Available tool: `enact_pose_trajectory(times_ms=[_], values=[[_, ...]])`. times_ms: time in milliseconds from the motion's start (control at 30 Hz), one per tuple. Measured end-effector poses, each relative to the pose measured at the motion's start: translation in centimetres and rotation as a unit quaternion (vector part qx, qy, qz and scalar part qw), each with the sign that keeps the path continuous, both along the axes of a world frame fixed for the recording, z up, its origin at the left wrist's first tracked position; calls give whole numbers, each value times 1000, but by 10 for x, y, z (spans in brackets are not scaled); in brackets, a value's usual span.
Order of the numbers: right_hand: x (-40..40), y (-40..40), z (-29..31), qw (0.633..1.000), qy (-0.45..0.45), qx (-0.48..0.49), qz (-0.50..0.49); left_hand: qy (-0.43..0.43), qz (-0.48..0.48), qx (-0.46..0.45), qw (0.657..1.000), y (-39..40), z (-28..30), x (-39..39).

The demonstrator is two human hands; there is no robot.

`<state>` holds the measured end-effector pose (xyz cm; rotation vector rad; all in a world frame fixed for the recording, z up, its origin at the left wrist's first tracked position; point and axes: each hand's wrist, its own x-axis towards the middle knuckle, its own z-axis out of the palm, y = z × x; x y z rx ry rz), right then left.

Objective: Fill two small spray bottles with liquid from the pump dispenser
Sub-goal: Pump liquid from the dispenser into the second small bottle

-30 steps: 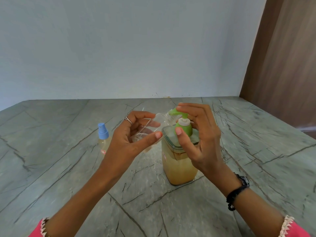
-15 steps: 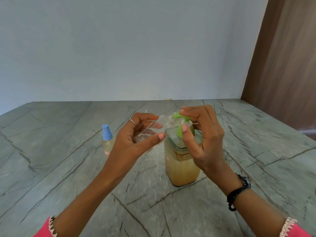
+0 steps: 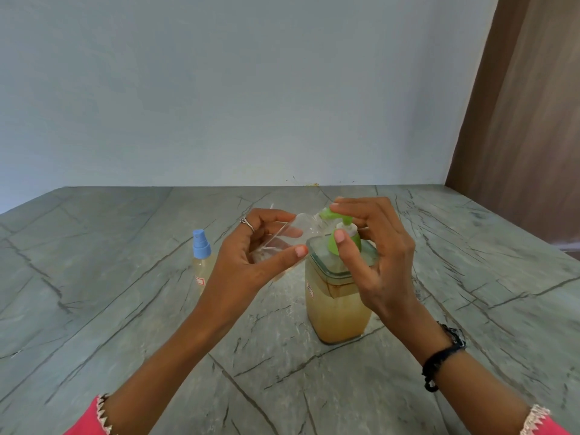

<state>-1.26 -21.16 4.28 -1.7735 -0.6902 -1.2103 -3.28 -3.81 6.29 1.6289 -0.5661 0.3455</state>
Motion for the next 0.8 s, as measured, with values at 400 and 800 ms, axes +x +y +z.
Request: enact_pose_trajectory(times_ms=[400,800], values=[[-1,3,-3,1000,-14,-1,-21,-4,-4,10,1000,1,-4,3],[3,3,-3,999,-12,15,-30,-5,-15,2,1000,1,-5,4]])
